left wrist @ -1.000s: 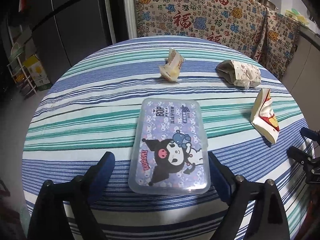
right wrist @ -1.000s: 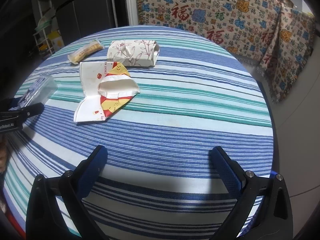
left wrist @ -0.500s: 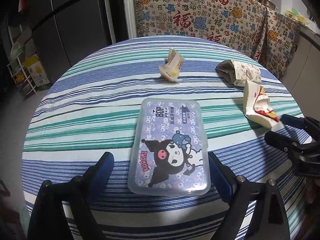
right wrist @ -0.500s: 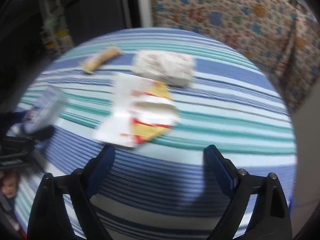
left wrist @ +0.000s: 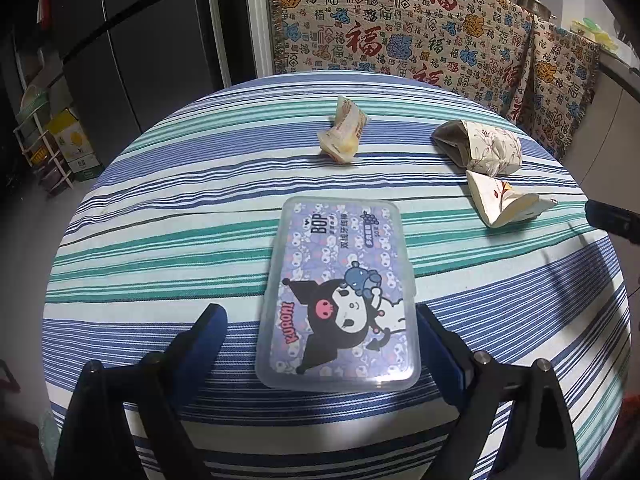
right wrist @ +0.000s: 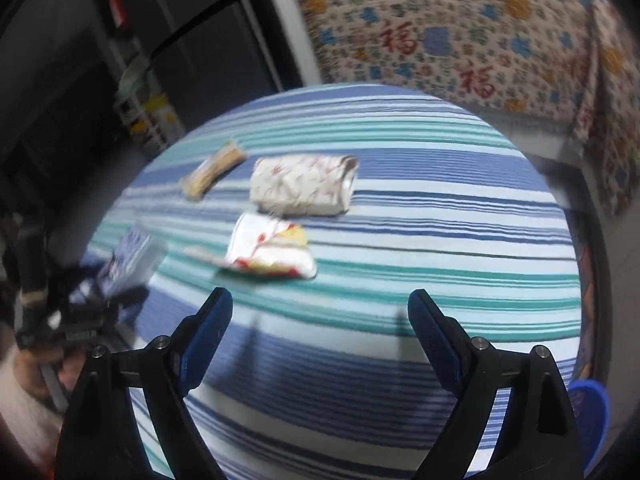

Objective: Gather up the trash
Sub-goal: 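Grasp the white-and-red paper snack box with the right tool, then carry the Kuromi box and paper snack box over the wastebasket with both tools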

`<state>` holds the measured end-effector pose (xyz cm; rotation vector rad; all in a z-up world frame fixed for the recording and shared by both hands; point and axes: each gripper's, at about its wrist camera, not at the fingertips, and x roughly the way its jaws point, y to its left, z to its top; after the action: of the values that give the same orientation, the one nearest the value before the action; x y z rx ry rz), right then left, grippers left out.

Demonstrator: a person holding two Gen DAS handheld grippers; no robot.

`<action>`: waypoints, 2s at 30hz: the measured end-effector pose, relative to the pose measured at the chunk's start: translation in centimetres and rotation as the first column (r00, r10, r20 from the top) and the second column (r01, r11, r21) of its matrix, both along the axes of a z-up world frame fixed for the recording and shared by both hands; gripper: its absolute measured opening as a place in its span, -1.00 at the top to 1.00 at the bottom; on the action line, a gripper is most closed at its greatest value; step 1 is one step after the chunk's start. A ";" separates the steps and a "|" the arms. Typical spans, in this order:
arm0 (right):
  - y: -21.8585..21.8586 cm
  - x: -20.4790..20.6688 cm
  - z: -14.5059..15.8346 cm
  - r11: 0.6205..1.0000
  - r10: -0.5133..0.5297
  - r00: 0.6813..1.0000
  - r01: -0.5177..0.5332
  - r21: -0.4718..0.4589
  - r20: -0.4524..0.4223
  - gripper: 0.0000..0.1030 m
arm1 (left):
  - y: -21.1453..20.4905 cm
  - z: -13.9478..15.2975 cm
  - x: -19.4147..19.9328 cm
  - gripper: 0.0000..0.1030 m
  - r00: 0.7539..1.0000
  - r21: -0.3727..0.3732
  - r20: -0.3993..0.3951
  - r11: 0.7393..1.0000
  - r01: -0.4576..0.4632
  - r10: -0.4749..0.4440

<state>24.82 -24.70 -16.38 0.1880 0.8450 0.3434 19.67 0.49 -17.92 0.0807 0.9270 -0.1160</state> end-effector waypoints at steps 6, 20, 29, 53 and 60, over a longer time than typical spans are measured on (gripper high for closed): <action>7.0 -1.6 1.1 0.934 0.284 0.952 -0.247 -0.256 0.116 -0.71 | 0.0 0.0 0.0 -0.83 1.000 0.001 0.000 1.000 0.000 0.000; 9.7 0.1 -0.1 0.930 0.246 0.969 -0.243 -0.274 -0.022 0.75 | 0.1 0.4 -0.5 -0.83 1.000 -0.019 0.019 1.000 0.007 -0.007; 5.5 -2.2 1.8 0.993 0.121 0.989 -0.122 -0.006 -0.082 0.75 | -0.7 0.9 -0.4 -0.21 0.999 -0.030 0.022 0.999 0.026 -0.025; -3.2 -7.5 3.6 0.993 -0.058 0.997 0.061 0.097 -0.041 0.75 | -12.8 4.6 -5.5 -0.20 0.969 -0.121 0.032 0.961 0.247 -0.245; -10.7 -11.0 4.9 0.975 -0.202 0.979 0.203 0.095 -0.020 0.75 | -19.2 6.4 -7.4 -0.20 0.936 -0.137 0.056 0.926 0.351 -0.347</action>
<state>13.80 -35.36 -11.52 0.3634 0.8117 0.1918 12.30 -18.68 -11.47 0.1119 0.8635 -0.5123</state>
